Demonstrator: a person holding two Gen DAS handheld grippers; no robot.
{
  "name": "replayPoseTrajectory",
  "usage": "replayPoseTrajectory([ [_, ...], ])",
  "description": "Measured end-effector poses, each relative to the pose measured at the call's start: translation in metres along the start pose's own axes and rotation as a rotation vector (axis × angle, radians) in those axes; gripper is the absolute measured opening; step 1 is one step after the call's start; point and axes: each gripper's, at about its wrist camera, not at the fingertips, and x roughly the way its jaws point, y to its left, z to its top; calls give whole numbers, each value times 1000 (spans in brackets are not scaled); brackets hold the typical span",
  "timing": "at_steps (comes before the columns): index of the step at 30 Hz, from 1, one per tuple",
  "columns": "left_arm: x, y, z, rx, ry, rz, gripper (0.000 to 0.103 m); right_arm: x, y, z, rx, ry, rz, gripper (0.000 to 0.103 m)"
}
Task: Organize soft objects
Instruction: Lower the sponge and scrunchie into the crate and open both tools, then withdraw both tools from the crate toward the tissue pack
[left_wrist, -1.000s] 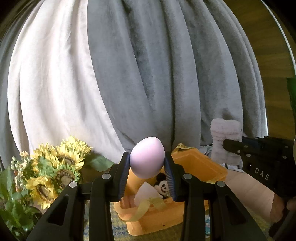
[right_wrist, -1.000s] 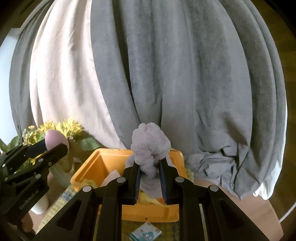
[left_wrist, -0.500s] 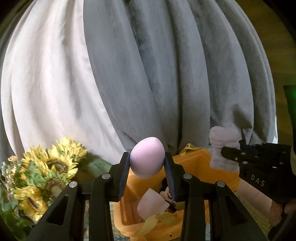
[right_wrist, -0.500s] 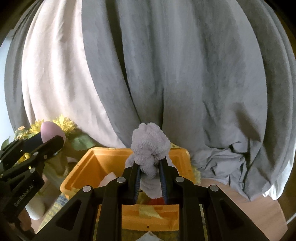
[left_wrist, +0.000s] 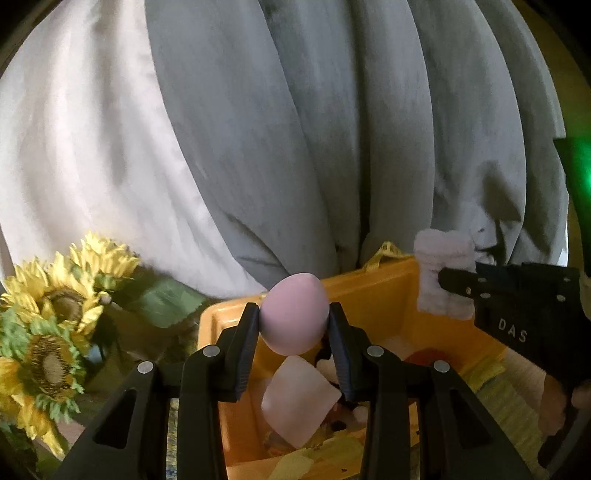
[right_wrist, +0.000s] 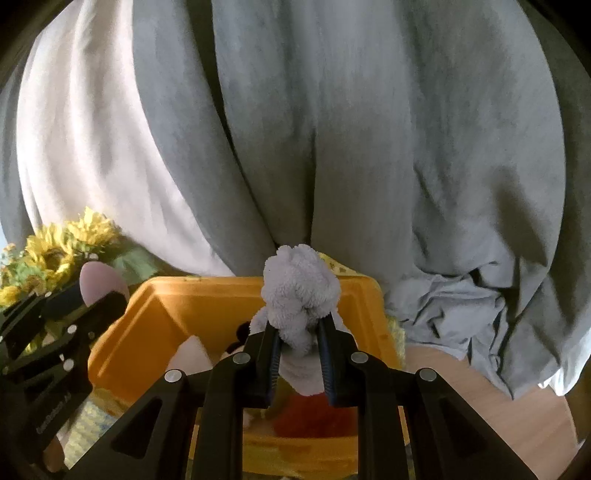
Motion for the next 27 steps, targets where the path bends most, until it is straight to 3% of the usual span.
replayPoseTrajectory([
  [4,11,-3,-6,9,36,-20,39,15,-3,0,10,36,0,21],
  [5,14,-3,-7,8,43,-21,41,18,-4,0,10,44,0,25],
  [7,17,-4,-9,5,48,-18,53,22,-5,-1,18,52,0,42],
  [12,16,-3,-11,-2,42,-10,61,21,-7,-3,23,34,-30,59],
  [27,-24,6,-7,-31,-14,30,62,-27,-2,-3,37,-42,-99,65],
])
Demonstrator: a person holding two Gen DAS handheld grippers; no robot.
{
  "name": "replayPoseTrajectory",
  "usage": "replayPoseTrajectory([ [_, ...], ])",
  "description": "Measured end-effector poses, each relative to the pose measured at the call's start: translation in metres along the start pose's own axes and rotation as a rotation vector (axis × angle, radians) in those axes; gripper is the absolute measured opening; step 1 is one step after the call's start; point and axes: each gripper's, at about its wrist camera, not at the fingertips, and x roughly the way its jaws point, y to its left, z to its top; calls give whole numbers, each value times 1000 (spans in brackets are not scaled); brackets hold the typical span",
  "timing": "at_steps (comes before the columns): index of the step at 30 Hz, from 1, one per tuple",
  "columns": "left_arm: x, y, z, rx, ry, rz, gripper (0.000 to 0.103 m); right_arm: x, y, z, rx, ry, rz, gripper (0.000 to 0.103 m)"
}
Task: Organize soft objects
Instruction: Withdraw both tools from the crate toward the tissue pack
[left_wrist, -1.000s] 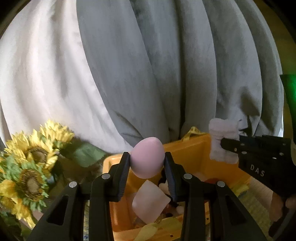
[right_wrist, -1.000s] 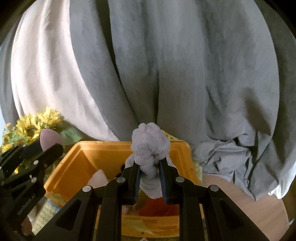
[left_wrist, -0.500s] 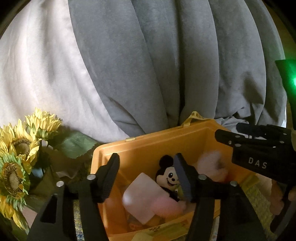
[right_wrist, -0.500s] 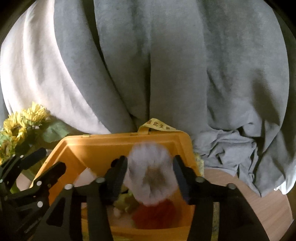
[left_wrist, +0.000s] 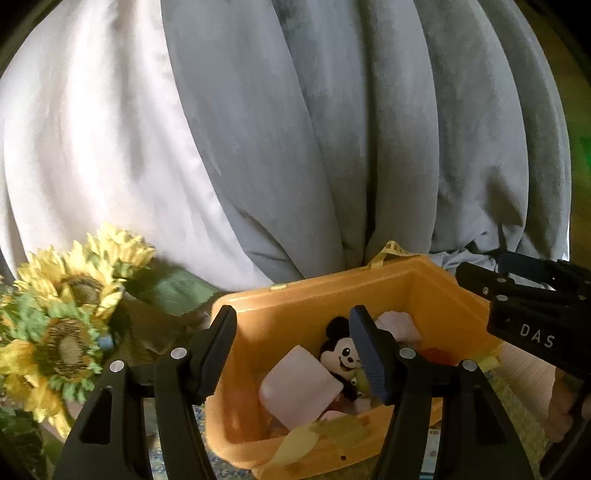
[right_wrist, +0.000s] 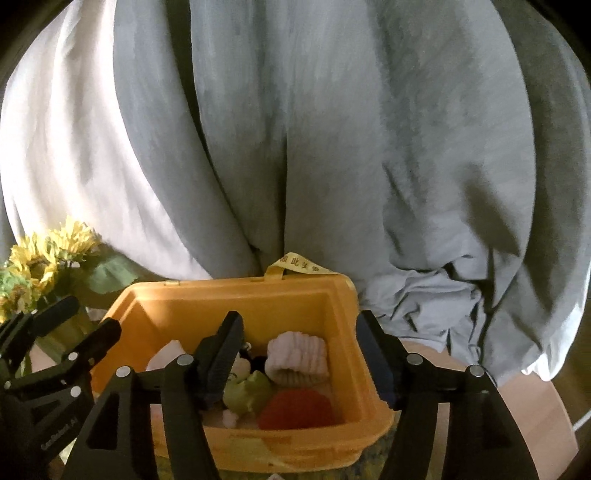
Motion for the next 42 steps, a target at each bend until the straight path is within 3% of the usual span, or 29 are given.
replayPoseTrajectory([
  [11,-46,1,2,19,-80,20,64,-44,7,-3,4,-49,-16,70],
  [20,-77,3,-12,36,-90,30,65,-70,13,-16,24,-50,-16,77],
  [42,-68,-47,-78,60,95,-128,67,-88,-20,-81,41,100,-90,79],
])
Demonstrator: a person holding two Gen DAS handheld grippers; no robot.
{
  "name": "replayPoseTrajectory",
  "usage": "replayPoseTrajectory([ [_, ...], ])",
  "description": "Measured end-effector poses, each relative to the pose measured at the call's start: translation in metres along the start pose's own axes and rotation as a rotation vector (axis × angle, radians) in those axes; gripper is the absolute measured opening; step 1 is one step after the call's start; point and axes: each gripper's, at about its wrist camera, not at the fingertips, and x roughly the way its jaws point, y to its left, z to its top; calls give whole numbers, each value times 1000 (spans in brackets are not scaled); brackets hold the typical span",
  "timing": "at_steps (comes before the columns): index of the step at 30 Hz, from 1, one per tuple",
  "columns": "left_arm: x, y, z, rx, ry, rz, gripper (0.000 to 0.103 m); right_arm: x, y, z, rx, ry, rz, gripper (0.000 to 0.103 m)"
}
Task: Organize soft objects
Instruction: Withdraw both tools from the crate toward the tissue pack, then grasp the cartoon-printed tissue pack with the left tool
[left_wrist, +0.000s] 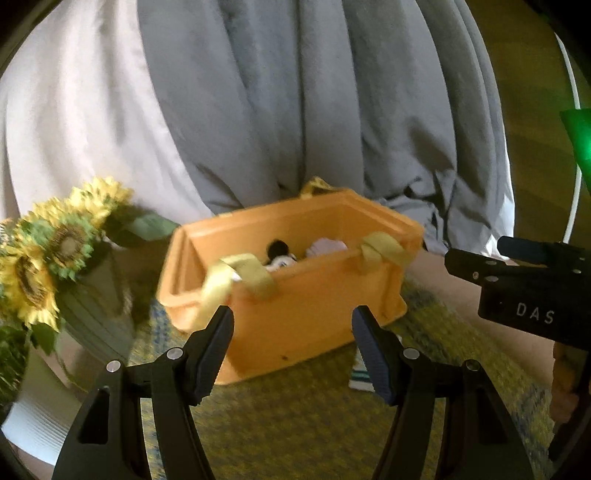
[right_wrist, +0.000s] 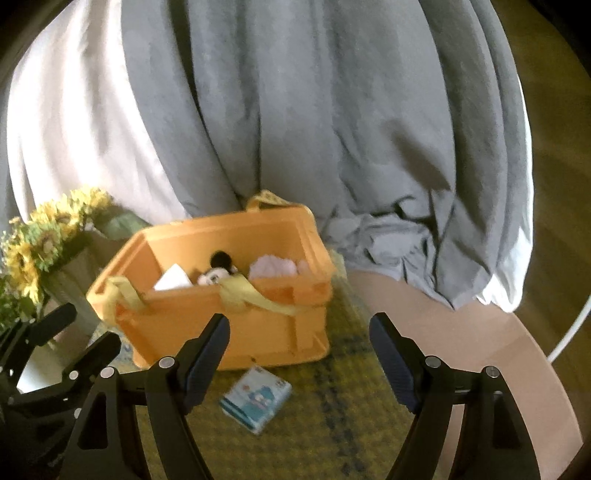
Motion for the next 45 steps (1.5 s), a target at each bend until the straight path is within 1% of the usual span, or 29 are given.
replayPoseTrajectory([
  [3,7,-11,-7,17,23,-17,71,2,-9,-10,-3,37,-20,79],
  [12,29,-42,-20,71,86,-82,71,9,-33,-37,9,127,-65,79],
  [20,56,-56,-33,103,150,-119,71,23,-49,-57,38,212,-95,79],
  [30,88,-74,-49,134,227,-154,71,43,-54,-71,35,289,-97,79],
  [34,99,-79,-53,150,243,-162,71,49,-57,-75,42,315,-106,79],
  [41,114,-82,-57,149,272,-177,70,59,-59,-79,50,347,-119,79],
  [42,116,-82,-57,148,276,-180,68,60,-59,-79,50,351,-119,79],
  [45,119,-82,-58,147,290,-192,56,63,-60,-79,51,360,-117,79],
])
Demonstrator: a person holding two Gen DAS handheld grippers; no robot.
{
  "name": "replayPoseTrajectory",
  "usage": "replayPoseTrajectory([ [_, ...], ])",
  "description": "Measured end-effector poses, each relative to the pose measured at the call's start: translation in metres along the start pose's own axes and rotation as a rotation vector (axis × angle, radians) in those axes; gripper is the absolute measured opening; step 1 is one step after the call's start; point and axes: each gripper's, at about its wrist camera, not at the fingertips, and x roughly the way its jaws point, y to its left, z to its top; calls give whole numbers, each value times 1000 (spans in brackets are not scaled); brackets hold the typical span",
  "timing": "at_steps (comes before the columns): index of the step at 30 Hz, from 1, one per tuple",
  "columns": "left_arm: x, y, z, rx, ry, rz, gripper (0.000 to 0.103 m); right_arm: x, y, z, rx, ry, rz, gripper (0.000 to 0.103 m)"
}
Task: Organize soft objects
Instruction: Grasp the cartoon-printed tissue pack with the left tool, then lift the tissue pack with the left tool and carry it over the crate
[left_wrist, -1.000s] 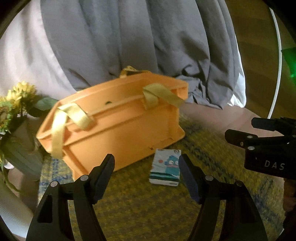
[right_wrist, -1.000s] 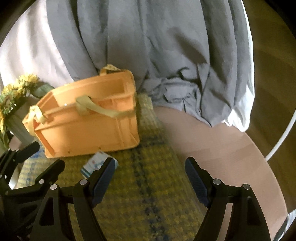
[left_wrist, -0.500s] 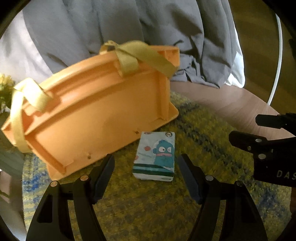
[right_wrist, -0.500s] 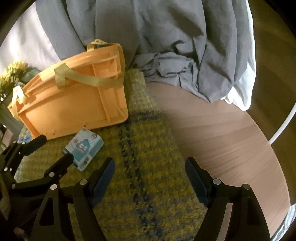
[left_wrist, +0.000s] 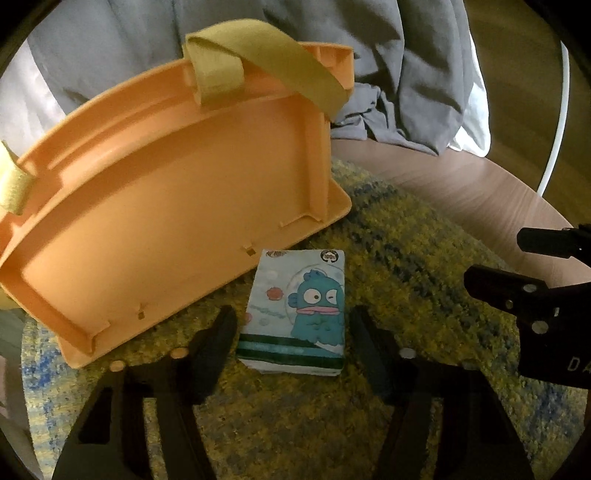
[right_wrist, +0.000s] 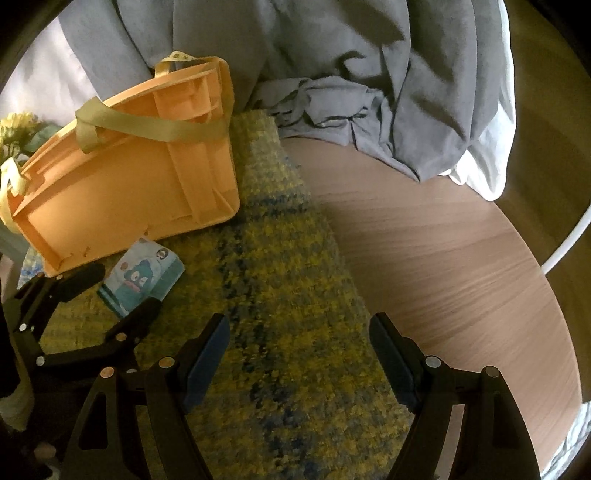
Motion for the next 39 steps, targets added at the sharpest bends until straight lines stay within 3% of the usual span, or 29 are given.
replayPoseTrajectory([
  [14,-16,5,-3,-28,-26,3,53,1,0,0,0,3,22,79],
  [39,-104,37,-12,-159,-173,70,52,-51,32,10,-70,-109,108,79],
])
